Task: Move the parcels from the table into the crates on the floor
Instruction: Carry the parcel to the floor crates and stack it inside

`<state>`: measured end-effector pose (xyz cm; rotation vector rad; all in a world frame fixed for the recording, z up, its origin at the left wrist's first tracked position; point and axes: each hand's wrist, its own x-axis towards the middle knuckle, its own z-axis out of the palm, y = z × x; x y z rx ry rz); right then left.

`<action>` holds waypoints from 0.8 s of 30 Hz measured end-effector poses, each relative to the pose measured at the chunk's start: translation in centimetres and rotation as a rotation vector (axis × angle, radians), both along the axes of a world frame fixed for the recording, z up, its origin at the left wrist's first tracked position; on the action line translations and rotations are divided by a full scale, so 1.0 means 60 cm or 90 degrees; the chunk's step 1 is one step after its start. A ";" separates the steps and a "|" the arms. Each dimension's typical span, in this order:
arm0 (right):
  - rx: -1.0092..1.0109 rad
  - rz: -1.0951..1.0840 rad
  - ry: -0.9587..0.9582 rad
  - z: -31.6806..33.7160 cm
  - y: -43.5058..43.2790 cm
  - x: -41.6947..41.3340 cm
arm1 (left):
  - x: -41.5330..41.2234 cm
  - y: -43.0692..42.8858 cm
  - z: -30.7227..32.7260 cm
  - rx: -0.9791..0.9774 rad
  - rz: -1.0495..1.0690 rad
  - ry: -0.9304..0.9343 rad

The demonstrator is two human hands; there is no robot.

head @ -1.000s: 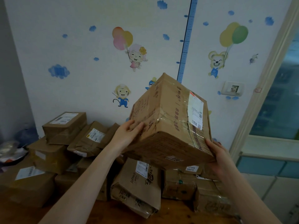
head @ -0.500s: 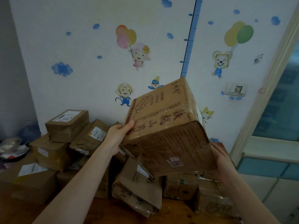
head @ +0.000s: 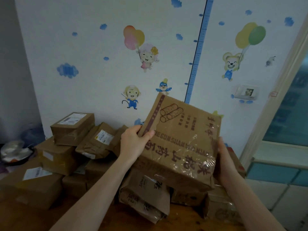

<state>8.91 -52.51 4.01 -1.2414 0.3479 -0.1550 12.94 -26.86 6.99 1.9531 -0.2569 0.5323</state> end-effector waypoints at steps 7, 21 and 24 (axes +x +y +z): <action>0.009 -0.115 0.004 0.001 -0.003 -0.001 | -0.004 0.020 0.022 -0.162 -0.141 0.156; 0.006 -0.117 0.024 -0.007 -0.007 -0.016 | 0.006 0.017 0.005 -0.153 -0.151 0.283; 0.044 -0.118 0.027 -0.009 -0.008 -0.015 | 0.021 0.025 -0.006 -0.197 -0.217 0.447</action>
